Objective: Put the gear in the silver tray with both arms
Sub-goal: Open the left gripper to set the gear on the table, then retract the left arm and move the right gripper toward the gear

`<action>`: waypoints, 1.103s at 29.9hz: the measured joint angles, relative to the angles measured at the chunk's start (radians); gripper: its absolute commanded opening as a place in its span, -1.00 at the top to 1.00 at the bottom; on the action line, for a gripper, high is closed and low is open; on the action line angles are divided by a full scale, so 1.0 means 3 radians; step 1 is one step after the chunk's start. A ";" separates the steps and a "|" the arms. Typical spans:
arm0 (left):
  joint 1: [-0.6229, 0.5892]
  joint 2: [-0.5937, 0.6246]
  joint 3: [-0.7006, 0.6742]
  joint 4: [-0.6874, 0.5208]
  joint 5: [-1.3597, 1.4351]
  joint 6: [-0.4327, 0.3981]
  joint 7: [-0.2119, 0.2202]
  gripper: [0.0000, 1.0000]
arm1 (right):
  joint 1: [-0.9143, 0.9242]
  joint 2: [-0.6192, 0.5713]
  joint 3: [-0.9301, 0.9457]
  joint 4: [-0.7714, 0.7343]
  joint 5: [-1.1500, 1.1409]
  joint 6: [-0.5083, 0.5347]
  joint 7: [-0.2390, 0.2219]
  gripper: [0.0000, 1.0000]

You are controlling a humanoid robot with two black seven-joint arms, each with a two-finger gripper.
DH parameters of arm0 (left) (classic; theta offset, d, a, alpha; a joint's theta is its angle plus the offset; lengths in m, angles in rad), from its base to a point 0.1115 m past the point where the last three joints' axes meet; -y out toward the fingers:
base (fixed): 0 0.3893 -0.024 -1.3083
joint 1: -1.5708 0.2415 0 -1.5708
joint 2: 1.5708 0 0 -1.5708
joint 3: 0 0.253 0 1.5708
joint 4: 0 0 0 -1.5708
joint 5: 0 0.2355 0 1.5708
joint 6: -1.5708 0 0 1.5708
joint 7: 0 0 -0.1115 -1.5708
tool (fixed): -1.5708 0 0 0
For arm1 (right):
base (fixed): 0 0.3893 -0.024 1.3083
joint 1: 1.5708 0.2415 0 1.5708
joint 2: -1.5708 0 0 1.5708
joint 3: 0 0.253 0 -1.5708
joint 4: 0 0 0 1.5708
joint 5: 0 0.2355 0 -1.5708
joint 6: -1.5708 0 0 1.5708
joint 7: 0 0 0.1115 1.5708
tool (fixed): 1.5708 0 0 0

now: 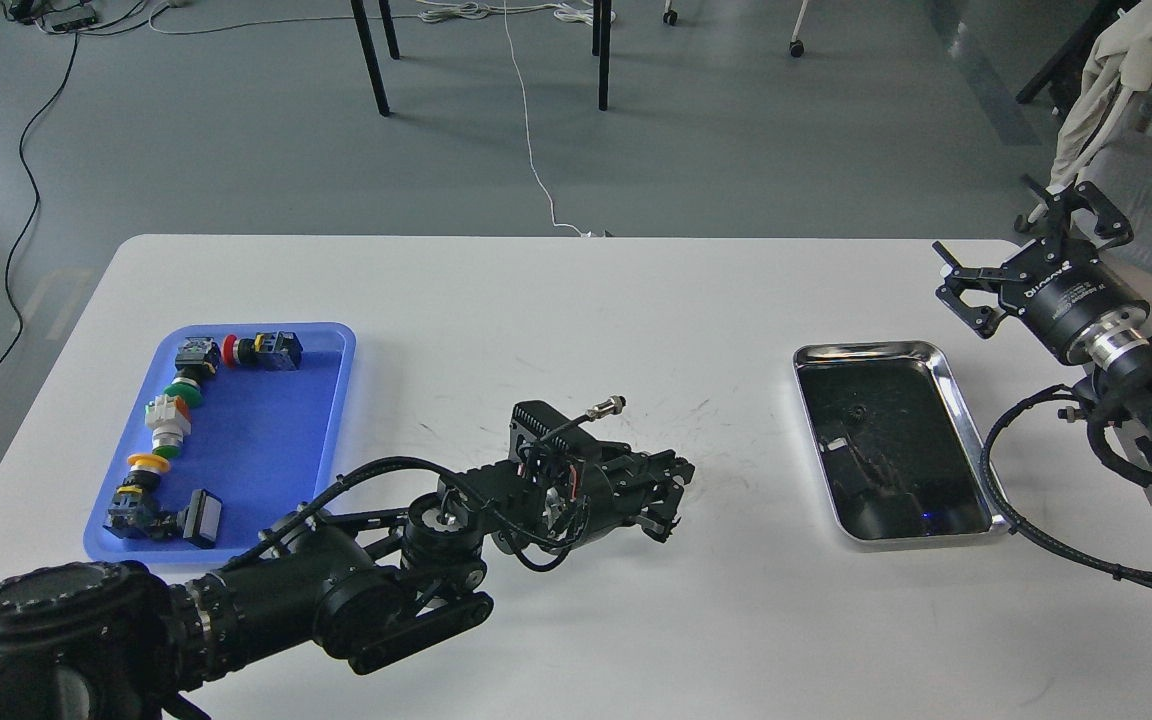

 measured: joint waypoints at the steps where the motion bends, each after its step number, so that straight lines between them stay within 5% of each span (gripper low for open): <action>1: 0.0004 0.0000 0.0000 -0.0012 0.0000 0.0011 0.0000 0.33 | 0.0000 0.0002 -0.0002 0.0000 0.0000 0.0000 0.0000 -0.94; 9: 0.0087 0.0000 0.0000 -0.0028 -0.0011 0.0086 -0.0008 -0.24 | 0.0005 0.0006 -0.0020 0.0009 -0.0004 0.0000 0.0000 -0.94; 15: 0.0091 0.0000 0.0000 -0.0031 -0.0171 0.0219 -0.0015 -0.86 | 0.0044 -0.0005 -0.0035 0.0029 -0.0004 0.0000 0.0000 -0.94; 28: -0.0250 0.0013 -0.0725 -0.0021 -0.1305 0.0376 -0.0008 -0.95 | 0.0674 -0.0046 -0.0842 0.0436 -0.0176 0.0000 -0.0028 -0.94; 33: -0.0388 0.0450 -0.1015 -0.0022 -0.2447 0.0379 0.0012 -0.95 | 0.1301 -0.0032 -0.1686 0.0464 -0.0607 0.0000 -0.0046 -0.94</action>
